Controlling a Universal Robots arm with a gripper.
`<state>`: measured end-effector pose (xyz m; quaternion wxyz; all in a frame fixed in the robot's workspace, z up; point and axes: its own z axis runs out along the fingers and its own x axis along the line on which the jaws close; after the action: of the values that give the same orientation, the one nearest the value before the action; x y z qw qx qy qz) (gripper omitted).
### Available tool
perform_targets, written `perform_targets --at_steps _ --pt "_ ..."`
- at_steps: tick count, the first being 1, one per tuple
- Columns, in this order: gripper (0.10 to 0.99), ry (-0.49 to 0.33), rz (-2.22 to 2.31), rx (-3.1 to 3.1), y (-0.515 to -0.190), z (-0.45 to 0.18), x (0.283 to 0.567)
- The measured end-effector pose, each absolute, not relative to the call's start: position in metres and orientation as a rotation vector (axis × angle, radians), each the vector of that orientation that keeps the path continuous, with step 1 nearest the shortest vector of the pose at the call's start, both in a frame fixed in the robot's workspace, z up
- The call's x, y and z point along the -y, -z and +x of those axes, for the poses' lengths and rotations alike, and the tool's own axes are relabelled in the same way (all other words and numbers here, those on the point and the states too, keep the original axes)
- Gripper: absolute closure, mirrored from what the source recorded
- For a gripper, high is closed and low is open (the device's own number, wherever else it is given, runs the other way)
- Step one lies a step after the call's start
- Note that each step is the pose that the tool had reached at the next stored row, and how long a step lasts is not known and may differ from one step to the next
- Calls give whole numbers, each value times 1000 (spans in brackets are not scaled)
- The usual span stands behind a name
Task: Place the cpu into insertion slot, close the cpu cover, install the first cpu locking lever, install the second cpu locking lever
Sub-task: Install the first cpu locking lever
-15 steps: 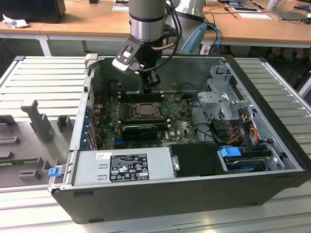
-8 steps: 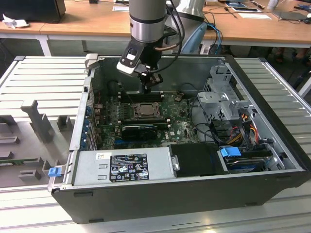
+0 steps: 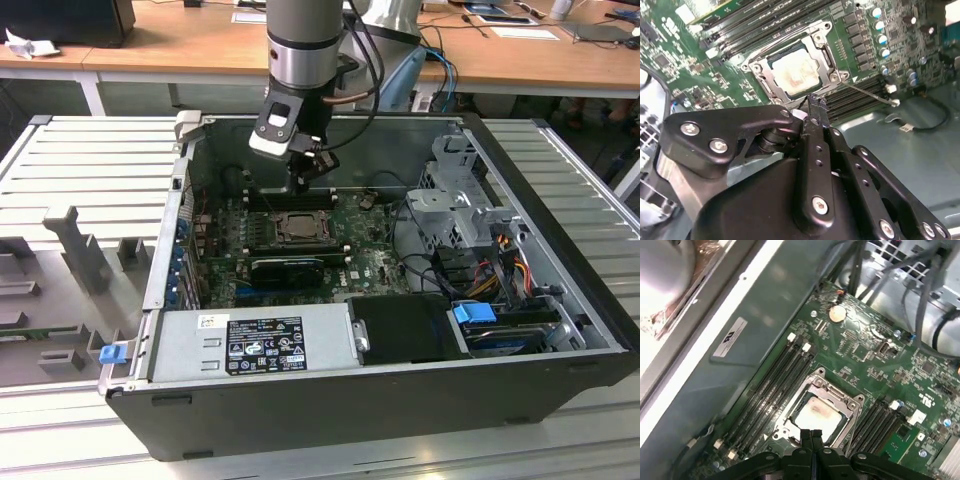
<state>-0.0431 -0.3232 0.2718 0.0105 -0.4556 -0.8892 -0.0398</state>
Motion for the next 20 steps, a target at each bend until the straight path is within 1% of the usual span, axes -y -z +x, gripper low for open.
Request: perform_targets --at_steps 20 --pt "980 113 -744 3010 -268 -43 323"
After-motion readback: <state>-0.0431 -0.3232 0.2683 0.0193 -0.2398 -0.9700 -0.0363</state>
